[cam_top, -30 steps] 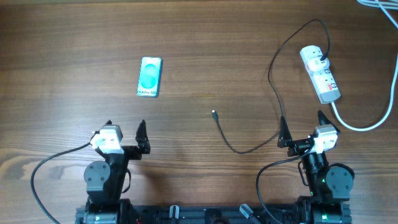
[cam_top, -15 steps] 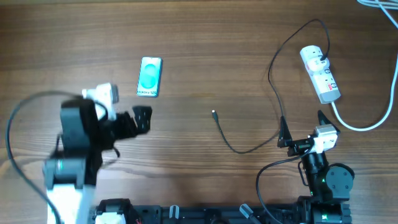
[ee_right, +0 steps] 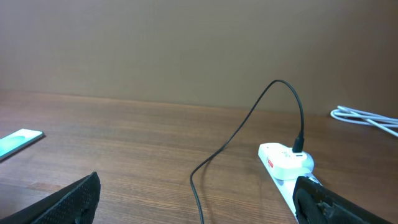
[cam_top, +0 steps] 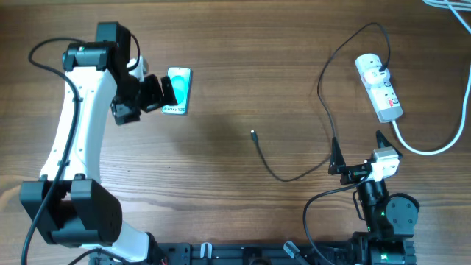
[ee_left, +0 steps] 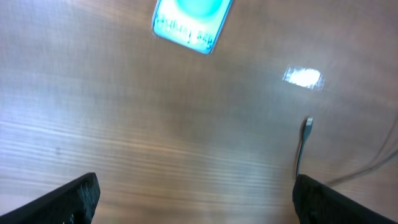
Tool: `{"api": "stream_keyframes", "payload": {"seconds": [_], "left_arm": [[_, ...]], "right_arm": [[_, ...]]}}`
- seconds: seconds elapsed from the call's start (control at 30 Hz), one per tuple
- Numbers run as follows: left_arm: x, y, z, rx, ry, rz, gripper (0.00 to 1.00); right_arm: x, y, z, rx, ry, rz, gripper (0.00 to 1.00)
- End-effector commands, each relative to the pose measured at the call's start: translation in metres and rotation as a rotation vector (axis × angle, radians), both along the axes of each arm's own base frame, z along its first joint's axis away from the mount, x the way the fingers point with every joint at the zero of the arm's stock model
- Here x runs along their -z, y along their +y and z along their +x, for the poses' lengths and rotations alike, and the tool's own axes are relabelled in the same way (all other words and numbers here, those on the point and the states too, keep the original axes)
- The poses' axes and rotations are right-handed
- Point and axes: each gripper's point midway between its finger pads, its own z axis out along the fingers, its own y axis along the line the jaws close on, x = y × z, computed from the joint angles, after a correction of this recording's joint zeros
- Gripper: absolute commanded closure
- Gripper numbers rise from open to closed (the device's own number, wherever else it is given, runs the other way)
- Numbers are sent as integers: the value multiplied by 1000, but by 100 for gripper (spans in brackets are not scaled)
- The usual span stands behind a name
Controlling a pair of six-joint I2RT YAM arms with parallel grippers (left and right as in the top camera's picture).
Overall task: Plug charger to phone and switch on socket
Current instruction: 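Move the left gripper over the Galaxy S25 phone and lower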
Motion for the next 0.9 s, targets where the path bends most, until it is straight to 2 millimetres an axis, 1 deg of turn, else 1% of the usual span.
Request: {"api": "stream_keyframes", "payload": {"seconds": [0.0, 0.03, 0.07, 0.1, 0.13, 0.2, 0.3, 0.4, 0.53, 0.6, 0.67, 0.73, 0.77, 0.8, 0.87], "left_arm": [[-3, 2, 33, 11, -124, 27, 1], [-2, 2, 39, 11, -140, 27, 5], [-1, 2, 45, 9, -159, 27, 14], [3, 0, 50, 10, -173, 26, 16], [9, -2, 54, 18, -187, 25, 0], [23, -9, 57, 35, -195, 24, 0], [44, -22, 51, 70, -181, 21, 0], [61, -34, 48, 102, -185, 18, 0], [82, -39, 47, 129, -208, 62, 0], [93, -39, 45, 134, -215, 79, 0], [102, -37, 48, 130, -242, 92, 0], [107, -27, 56, 114, -283, 153, 0], [108, -18, 62, 99, -313, 204, 0], [110, -15, 65, 93, -325, 226, 0], [113, -14, 68, 88, -349, 229, 0]], "right_arm": [[-2, -1, 0, 6, -9, 7, 0], [-2, -1, 0, 7, -9, 7, 0], [-2, -1, 0, 6, -9, 7, 0], [-2, -1, 0, 7, -9, 7, 0], [-2, -1, 0, 7, -9, 7, 0], [-2, -1, 0, 7, -9, 7, 0], [-2, -1, 0, 6, -9, 7, 0], [-2, -1, 0, 6, -9, 7, 0], [-2, -1, 0, 6, -9, 7, 0], [-2, -1, 0, 7, -9, 7, 0], [-2, -1, 0, 7, -9, 7, 0], [-2, -1, 0, 7, -9, 7, 0], [-2, -1, 0, 7, -10, 7, 0], [-2, -1, 0, 6, -9, 7, 0], [-2, -1, 0, 7, -9, 7, 0]]}}
